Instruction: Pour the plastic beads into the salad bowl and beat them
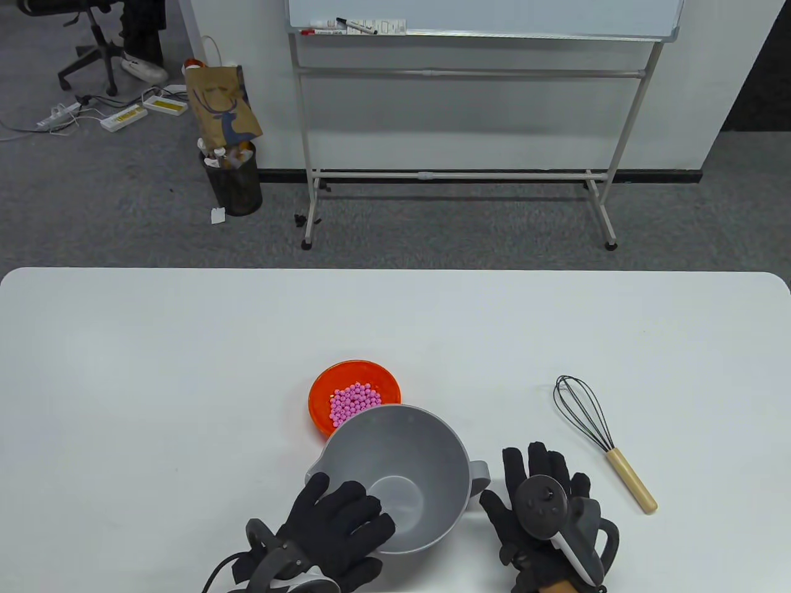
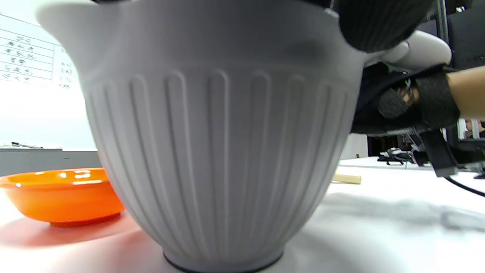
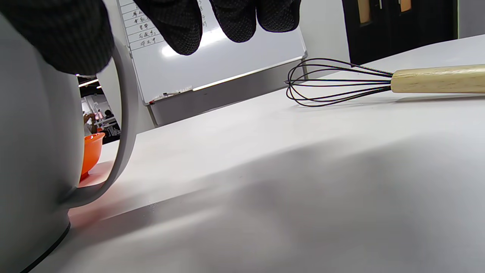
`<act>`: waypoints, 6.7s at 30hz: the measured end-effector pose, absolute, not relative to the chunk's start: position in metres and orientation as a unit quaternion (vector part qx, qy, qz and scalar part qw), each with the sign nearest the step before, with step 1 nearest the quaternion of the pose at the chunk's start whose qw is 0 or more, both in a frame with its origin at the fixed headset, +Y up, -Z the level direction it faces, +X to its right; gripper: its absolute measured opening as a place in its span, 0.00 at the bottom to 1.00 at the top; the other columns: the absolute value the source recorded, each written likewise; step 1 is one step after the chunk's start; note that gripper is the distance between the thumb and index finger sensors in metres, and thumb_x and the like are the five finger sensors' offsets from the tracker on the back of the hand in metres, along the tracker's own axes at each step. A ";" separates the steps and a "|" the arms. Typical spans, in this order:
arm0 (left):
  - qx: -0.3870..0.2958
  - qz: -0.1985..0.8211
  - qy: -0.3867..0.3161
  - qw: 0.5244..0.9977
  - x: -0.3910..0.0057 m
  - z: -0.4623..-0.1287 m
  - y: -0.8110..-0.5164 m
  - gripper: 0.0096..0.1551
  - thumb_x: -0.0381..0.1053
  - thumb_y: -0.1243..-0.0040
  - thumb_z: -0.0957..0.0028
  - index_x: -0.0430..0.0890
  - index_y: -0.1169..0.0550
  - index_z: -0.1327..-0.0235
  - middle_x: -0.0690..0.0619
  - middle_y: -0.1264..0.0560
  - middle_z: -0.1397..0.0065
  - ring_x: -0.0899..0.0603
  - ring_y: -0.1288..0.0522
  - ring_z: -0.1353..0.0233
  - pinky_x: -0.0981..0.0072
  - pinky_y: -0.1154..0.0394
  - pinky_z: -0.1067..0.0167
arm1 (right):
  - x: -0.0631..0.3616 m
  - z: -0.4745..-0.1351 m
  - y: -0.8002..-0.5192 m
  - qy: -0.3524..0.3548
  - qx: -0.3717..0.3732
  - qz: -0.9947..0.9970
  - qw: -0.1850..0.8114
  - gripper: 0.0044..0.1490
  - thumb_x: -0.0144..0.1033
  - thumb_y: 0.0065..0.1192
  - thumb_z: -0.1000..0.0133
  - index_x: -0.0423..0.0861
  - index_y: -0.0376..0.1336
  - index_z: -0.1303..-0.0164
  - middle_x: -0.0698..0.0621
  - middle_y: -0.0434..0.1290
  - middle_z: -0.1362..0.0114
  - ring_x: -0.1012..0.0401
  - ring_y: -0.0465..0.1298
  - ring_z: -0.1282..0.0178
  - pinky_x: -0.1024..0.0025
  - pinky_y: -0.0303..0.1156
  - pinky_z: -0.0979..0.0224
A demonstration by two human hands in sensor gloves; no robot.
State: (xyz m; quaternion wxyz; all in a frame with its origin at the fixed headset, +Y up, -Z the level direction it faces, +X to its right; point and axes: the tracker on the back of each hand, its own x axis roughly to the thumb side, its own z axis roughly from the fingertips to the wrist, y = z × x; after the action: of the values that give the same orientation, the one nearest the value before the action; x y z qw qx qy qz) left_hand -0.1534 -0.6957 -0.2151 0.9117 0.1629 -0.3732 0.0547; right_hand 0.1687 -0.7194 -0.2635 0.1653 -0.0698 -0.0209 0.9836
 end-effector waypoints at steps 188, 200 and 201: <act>0.100 0.029 -0.104 0.989 -0.259 -0.279 -0.709 0.44 0.74 0.47 0.49 0.61 0.40 0.20 0.48 0.42 0.12 0.33 0.42 0.15 0.28 0.54 0.26 | 0.183 -0.260 -0.718 -0.030 -0.085 0.981 0.174 0.51 0.66 0.65 0.51 0.58 0.54 0.19 0.49 0.48 0.11 0.46 0.48 0.08 0.35 0.34 0.17; 0.097 0.001 -0.112 0.989 -0.255 -0.279 -0.713 0.44 0.74 0.47 0.49 0.61 0.40 0.19 0.48 0.44 0.11 0.33 0.44 0.14 0.28 0.56 0.26 | 0.250 -0.289 -0.705 -0.032 -0.221 0.967 0.124 0.53 0.61 0.74 0.52 0.57 0.53 0.18 0.52 0.46 0.10 0.48 0.44 0.06 0.36 0.30 0.15; 0.096 -0.002 -0.112 0.989 -0.255 -0.280 -0.713 0.44 0.74 0.47 0.49 0.61 0.40 0.20 0.48 0.44 0.11 0.33 0.45 0.14 0.28 0.56 0.26 | 0.256 -0.291 -0.707 -0.028 -0.241 0.964 0.107 0.54 0.60 0.75 0.52 0.58 0.53 0.18 0.53 0.46 0.10 0.49 0.44 0.06 0.36 0.30 0.15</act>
State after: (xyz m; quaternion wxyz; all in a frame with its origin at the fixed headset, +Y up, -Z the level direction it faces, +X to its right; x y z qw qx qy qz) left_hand -0.2549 -0.7130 -0.2796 0.9891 0.0959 -0.1121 -0.0019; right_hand 0.2562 -0.7073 -0.2912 0.1071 -0.2408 -0.0279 0.9643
